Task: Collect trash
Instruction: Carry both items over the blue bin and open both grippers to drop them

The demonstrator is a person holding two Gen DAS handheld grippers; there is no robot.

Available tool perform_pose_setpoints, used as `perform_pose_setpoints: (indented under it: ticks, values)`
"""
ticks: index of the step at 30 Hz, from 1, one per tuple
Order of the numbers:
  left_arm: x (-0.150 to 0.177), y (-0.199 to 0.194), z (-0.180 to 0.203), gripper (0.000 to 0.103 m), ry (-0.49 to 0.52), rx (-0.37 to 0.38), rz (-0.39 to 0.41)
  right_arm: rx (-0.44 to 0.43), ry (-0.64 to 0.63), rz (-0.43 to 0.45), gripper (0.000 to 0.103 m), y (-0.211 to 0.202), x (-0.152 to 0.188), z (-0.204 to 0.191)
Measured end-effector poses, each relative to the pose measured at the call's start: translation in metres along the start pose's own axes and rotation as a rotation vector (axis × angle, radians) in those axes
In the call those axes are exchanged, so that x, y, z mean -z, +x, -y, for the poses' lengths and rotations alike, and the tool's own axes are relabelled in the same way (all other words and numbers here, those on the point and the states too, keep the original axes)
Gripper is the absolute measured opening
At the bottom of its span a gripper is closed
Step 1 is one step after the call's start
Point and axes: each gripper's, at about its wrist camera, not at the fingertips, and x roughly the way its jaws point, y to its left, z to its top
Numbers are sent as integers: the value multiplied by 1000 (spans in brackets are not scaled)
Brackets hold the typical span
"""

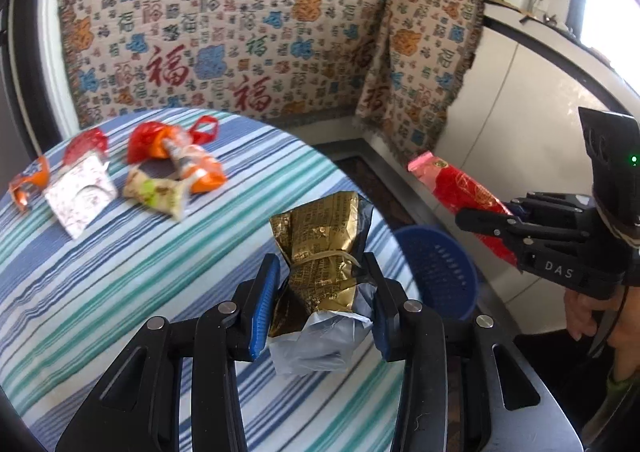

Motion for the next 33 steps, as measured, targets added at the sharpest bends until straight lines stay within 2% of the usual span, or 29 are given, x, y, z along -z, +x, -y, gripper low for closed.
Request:
perform_pose_setpoints:
  ticks: [6,12,22,29,33]
  values:
    - [-18,33,67,41,53,98,-19,105,109,-11,16,-12,21,60]
    - [-32,68,110,41,78,163,-44,190,189,-32,16,-19,44,110]
    - [-41,131,156,41,97,223,-97,240,283,-51,16,-16,69,167]
    - [-42,159,172,41,105,235,-123,240,291,-62,16,-7,74,186]
    - [-44,173,176,45,103,255,-128,265,270,-62,22,-1,75,187]
